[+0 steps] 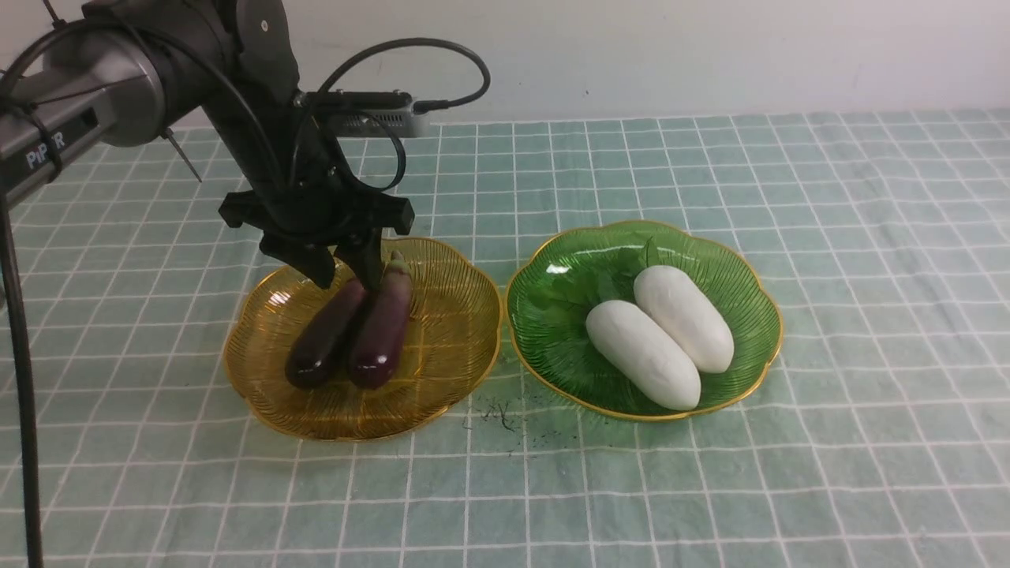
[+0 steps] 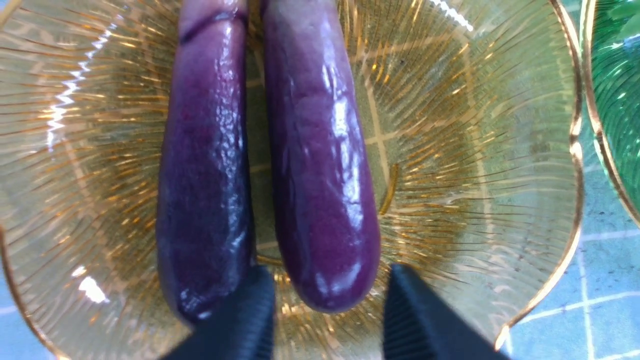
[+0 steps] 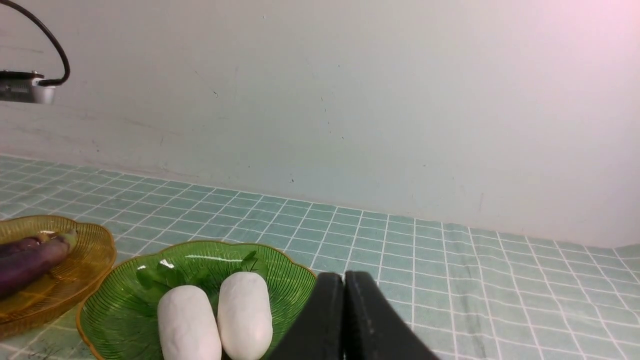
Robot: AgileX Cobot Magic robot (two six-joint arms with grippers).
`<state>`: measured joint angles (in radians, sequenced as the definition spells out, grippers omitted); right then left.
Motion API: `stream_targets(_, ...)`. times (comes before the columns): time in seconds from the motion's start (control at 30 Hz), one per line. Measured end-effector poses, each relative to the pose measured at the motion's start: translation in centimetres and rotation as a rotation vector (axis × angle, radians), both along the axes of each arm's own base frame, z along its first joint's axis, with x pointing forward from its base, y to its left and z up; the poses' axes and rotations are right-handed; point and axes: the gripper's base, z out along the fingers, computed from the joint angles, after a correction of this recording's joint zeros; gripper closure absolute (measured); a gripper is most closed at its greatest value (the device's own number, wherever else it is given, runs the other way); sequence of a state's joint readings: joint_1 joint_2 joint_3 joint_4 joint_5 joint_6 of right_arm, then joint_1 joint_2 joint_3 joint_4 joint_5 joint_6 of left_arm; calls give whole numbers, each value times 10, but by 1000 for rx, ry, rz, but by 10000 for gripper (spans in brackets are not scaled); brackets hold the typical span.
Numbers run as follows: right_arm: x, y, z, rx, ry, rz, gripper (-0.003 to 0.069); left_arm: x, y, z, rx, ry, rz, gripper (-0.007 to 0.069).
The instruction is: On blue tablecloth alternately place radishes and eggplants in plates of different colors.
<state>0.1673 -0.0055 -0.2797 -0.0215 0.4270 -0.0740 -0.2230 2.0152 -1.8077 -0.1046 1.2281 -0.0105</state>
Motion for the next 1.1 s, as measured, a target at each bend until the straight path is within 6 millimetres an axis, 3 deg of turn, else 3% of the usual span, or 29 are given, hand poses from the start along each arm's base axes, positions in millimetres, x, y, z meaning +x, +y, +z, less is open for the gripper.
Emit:
stream_targets(0.1,0,0,0,0,0,0,674,0,2,0,22,-5,-3,468)
stream_targets(0.13,0,0,0,0,0,-1,674,1,4,0,45,-10,-6,557)
stream_targets(0.23,0,0,0,1,0,-1,674,1,5,0,60,-13,-7,617)
stream_targets(0.47,3,0,-8,-1,20,-1,674,1,5,0,63,-14,-5,632)
stream_targets(0.8,16,0,-64,-23,185,-57,674,1,5,0,64,-14,-11,632)
stream_targets(0.83,18,0,-76,-28,222,-59,674,1,6,0,66,-15,-18,632)
stream_targets(0.97,20,0,-95,-36,278,-60,674,-2,6,9,62,-36,-17,632)
stream_targets(1.1,20,0,-95,-36,260,-60,674,-14,9,38,45,-104,-15,632)
